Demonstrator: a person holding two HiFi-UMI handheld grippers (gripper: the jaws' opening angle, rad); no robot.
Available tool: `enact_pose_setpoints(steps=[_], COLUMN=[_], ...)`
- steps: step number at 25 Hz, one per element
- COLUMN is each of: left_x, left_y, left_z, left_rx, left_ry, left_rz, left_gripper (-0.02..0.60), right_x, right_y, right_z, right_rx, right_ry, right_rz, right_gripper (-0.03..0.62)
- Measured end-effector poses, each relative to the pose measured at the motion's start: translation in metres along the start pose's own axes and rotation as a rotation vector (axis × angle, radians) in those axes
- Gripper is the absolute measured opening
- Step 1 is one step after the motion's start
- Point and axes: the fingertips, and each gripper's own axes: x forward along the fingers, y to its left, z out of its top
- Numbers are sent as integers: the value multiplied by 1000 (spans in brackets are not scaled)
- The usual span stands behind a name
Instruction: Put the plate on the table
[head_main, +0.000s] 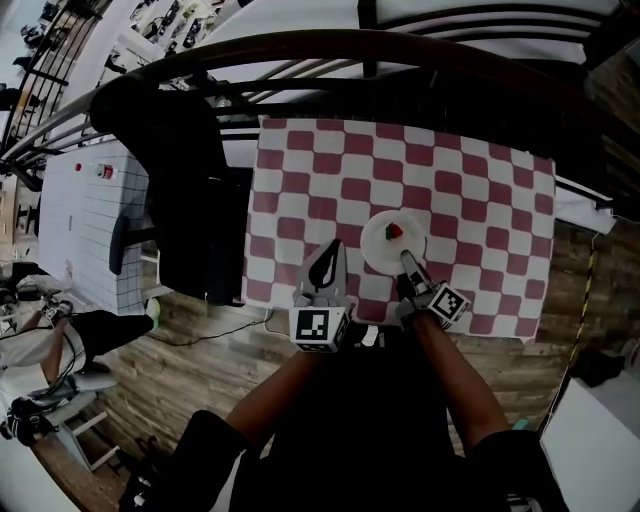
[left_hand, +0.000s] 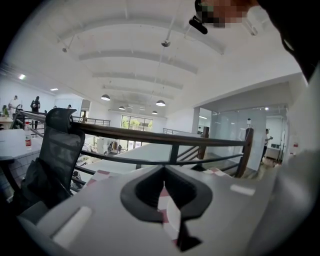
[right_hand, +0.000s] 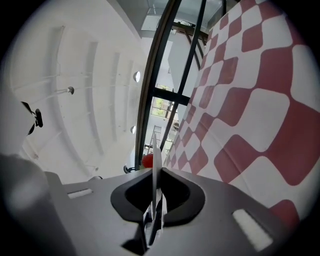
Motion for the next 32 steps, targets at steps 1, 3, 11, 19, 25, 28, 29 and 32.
enact_pose_setpoints(steps=[1, 3, 11, 19, 25, 28, 29, 32], left_x=[0, -1, -2, -6, -8, -7, -6, -4], left_y=[3, 8, 12, 23, 24, 23, 23, 24], left_z=[0, -1, -9, -19, -25, -18, -17, -16], left_rx=[1, 3, 18, 17, 44, 30, 28, 27], left_ry=[2, 10, 37, 64, 94, 84, 78, 67], left_rz=[4, 9, -4, 15, 19, 19, 25, 32], left_gripper=[9, 9, 9, 9, 9, 9, 9, 9], right_x=[3, 10, 15, 18, 21, 24, 24, 27], right_y=[-2, -2, -42, -69, -85, -86, -86, -88], right_z=[-3, -7, -27, -41, -47, -48, -49, -49], right_rx=[5, -16, 89, 125, 125, 124, 127, 137], right_ry=[8, 30, 55, 79, 101, 114, 118, 129], right_rz=[3, 18, -51, -98, -122, -117, -118, -116], right_gripper=[15, 15, 15, 15, 15, 15, 15, 15])
